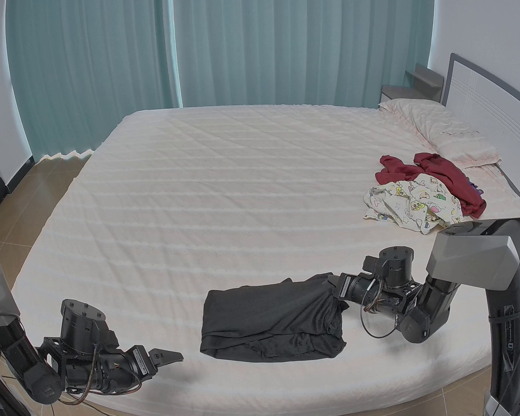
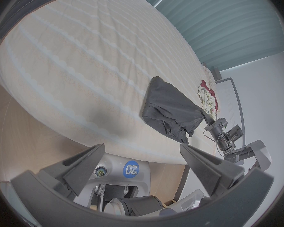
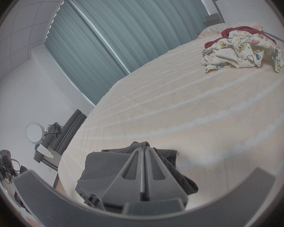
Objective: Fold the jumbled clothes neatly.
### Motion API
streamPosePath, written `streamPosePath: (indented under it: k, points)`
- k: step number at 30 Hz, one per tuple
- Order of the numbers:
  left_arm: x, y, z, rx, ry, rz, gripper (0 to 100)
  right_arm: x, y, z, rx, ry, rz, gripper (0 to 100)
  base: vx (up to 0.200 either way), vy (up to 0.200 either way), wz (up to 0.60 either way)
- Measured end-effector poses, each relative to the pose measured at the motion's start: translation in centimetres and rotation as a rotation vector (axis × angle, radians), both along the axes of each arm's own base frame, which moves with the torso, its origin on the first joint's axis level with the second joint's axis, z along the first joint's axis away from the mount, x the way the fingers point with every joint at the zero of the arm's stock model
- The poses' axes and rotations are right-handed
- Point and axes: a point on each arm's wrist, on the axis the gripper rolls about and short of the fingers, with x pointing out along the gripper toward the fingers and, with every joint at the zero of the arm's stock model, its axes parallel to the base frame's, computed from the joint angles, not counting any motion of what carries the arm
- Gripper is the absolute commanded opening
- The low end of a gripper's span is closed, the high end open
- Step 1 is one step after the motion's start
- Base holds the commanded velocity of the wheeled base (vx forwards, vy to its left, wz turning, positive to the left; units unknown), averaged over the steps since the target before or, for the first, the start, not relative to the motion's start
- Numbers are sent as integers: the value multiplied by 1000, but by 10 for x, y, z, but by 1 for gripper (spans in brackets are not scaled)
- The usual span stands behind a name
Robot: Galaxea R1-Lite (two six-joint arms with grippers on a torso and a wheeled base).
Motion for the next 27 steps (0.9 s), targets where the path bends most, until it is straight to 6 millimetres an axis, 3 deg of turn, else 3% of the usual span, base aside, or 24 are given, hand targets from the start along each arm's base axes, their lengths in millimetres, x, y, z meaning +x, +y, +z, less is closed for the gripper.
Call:
streamPosePath:
  k: [10, 11, 21, 27]
  points:
    - [0, 0, 0, 0, 1, -1, 100, 19, 6, -10, -10, 10, -18, 0, 0, 0, 0]
    - [0, 0, 0, 0, 1, -1, 100, 21, 5, -12, -13, 19, -21, 100, 0, 0, 0]
    - [0, 0, 0, 0, 1, 0, 100, 33, 6, -19, 1, 101, -55, 100, 0, 0, 0]
    - [0, 0, 0, 0, 2, -1, 100, 29, 3, -8, 27, 94, -85, 100, 0, 0, 0]
